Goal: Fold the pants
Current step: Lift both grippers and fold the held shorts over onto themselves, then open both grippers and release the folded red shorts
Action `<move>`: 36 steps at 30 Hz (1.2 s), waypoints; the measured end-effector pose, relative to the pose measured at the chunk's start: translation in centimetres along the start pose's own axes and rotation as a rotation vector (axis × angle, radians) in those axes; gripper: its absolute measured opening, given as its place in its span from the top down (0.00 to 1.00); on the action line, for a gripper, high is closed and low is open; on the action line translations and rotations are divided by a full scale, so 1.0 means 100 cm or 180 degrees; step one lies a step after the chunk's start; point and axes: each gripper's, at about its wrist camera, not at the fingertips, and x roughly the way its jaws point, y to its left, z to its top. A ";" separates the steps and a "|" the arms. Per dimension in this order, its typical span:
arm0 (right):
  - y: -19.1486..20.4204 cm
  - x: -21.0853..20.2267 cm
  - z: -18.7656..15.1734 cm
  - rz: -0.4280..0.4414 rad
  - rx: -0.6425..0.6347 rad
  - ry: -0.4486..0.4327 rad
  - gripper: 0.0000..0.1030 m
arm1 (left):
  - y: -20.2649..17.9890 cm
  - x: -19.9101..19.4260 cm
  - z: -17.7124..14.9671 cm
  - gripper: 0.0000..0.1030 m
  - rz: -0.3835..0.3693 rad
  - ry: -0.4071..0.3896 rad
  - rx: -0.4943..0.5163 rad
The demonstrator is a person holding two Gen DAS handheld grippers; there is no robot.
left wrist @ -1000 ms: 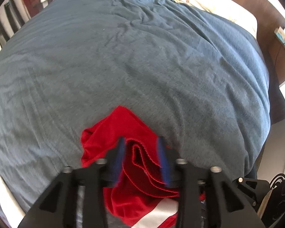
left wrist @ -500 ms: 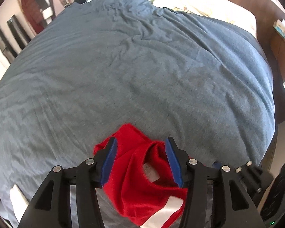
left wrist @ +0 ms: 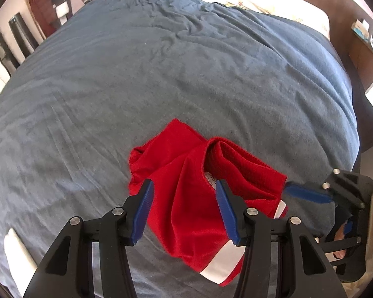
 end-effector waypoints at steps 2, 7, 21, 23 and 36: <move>-0.004 0.011 0.003 0.0195 0.0005 0.0093 0.67 | 0.006 0.002 -0.003 0.51 -0.0006 -0.0011 -0.0112; -0.024 0.029 0.017 0.0400 0.0163 0.0204 0.67 | 0.025 -0.008 -0.027 0.51 0.0094 -0.0221 -0.0540; -0.054 0.083 0.049 0.0929 0.0632 0.0654 0.67 | -0.028 -0.014 -0.089 0.51 0.0536 -0.0897 -0.0651; -0.059 0.090 0.051 0.0972 0.0776 0.0731 0.66 | -0.037 -0.011 -0.094 0.51 0.0460 -0.0921 -0.0621; -0.066 0.138 0.051 0.1049 0.1223 0.1339 0.48 | -0.059 0.014 -0.099 0.51 0.0314 -0.0867 -0.0538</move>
